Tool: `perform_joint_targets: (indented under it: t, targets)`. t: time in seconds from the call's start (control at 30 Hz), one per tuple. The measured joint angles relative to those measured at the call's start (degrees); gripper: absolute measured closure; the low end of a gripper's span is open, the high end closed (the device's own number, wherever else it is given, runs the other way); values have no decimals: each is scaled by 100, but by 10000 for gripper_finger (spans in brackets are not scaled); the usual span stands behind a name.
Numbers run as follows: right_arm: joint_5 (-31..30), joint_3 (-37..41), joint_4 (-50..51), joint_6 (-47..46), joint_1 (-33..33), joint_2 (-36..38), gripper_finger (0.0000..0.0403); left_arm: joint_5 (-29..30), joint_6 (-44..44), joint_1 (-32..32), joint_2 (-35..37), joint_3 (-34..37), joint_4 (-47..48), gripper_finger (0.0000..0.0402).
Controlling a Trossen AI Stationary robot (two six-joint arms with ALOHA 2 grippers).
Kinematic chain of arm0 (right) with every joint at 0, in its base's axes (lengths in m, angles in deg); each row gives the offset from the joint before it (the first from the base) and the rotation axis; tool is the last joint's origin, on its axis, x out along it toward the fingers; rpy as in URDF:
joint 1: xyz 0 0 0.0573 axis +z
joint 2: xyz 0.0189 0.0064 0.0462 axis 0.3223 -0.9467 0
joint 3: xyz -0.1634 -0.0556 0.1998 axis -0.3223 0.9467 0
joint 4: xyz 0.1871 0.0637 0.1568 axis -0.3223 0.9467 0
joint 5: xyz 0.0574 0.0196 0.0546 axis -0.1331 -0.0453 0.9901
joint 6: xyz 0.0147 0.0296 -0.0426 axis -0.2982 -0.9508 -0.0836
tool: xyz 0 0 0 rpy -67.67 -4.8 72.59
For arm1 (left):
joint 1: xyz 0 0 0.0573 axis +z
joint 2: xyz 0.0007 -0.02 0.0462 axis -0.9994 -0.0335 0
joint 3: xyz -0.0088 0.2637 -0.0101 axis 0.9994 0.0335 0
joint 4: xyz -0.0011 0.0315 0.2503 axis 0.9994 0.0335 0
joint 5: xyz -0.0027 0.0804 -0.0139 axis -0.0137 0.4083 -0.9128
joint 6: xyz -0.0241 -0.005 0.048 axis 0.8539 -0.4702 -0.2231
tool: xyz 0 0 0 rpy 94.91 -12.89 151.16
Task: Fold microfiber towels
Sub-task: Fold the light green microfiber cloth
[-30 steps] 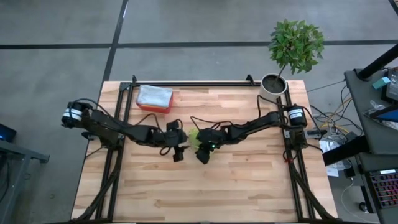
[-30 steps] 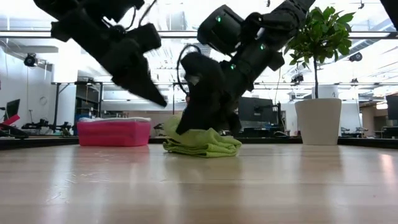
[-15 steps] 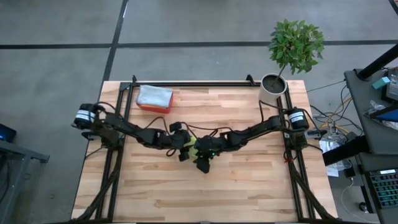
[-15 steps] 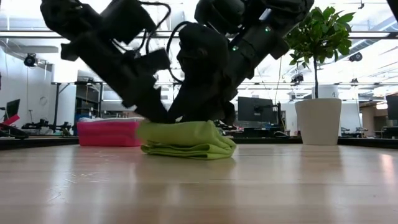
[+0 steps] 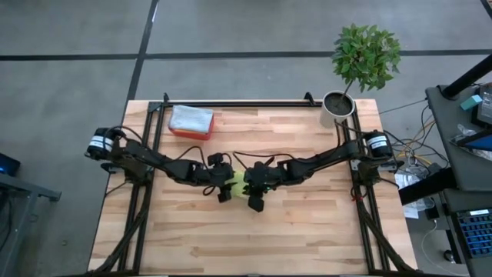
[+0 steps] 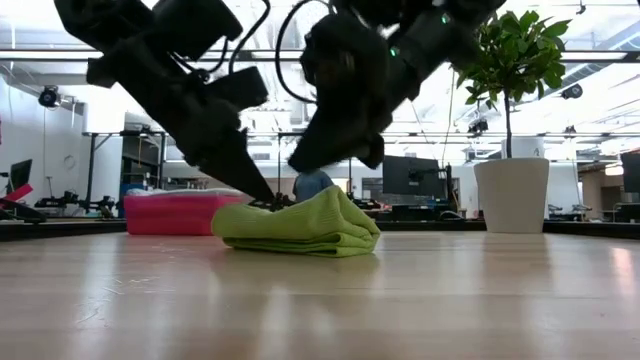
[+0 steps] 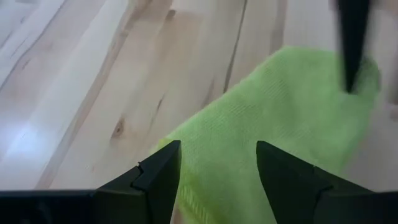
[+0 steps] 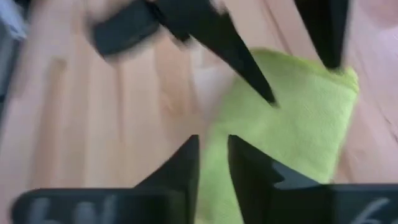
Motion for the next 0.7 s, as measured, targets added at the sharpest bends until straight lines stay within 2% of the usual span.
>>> perform_joint_targets:
  t: [0.17,0.7]
  targets:
    - [-147,207,-175,140,17,-249,387,-44,2,-138,202,-7,390,208]
    - [-138,790,-812,501,376,-592,394,-41,599,-156,-435,223,369,208]
